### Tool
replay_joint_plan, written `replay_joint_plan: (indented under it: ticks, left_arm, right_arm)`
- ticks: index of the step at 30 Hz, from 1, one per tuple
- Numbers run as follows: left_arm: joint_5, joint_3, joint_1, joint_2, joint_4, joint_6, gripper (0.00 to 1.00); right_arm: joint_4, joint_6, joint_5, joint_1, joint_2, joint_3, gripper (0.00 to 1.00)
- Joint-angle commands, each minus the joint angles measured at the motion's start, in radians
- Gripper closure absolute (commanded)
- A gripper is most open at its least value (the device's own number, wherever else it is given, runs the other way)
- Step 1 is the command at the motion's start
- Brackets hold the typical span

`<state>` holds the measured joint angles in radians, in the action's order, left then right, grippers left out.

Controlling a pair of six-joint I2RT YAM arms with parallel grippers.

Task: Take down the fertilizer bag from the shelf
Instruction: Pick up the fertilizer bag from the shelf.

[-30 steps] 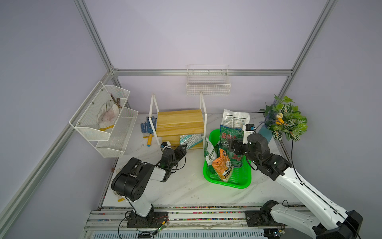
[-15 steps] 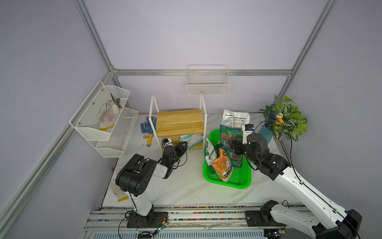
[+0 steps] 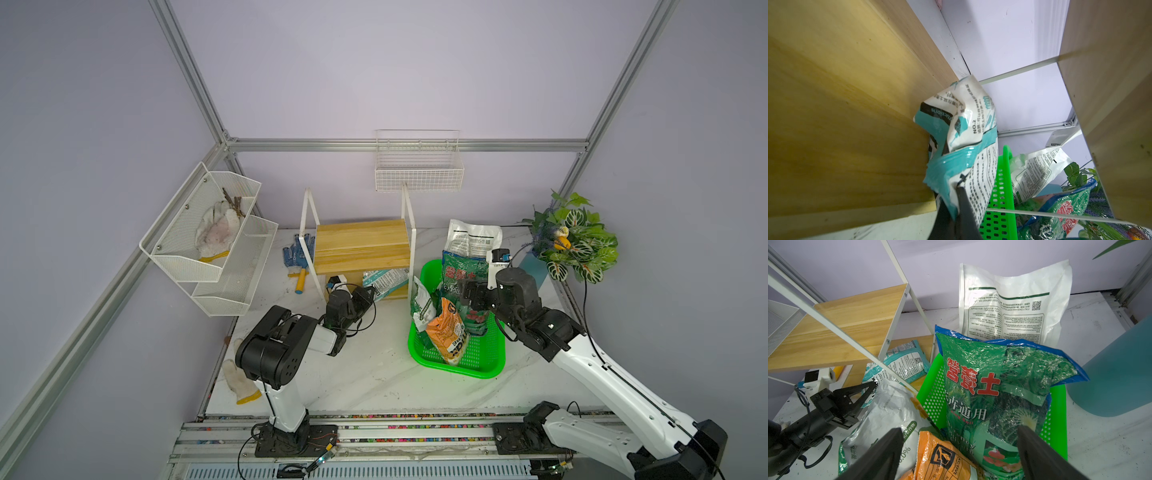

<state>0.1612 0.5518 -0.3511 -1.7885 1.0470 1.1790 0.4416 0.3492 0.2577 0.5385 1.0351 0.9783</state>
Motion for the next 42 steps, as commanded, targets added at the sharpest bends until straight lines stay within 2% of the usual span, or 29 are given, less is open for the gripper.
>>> replay_joint_plan:
  ticks: [1,14,33,37,42]
  left_arm:
    - [0.041,0.088,0.006,0.003,0.009,-0.004,1.0]
    - [0.049,-0.012,-0.001,0.218,-0.137,-0.094,1.0]
    - [-0.003,0.003,-0.072,0.686,-0.626,-0.352,1.0]
    - [-0.03,-0.01,-0.075,0.718,-0.654,-0.369,1.0]
    - [-0.044,-0.054,-0.075,0.671,-0.608,-0.355,1.0]
  right_arm:
    - [0.009,-0.013,0.014,-0.004,-0.003,0.028,0.09]
    - [0.008,-0.003,-0.002,-0.004,0.011,0.041,0.1]
    - [-0.001,0.013,-0.028,-0.003,0.03,0.054,0.1]
    - [-0.001,0.02,-0.037,-0.003,0.028,0.054,0.1]
    - [0.003,0.024,-0.034,-0.004,0.017,0.054,0.11]
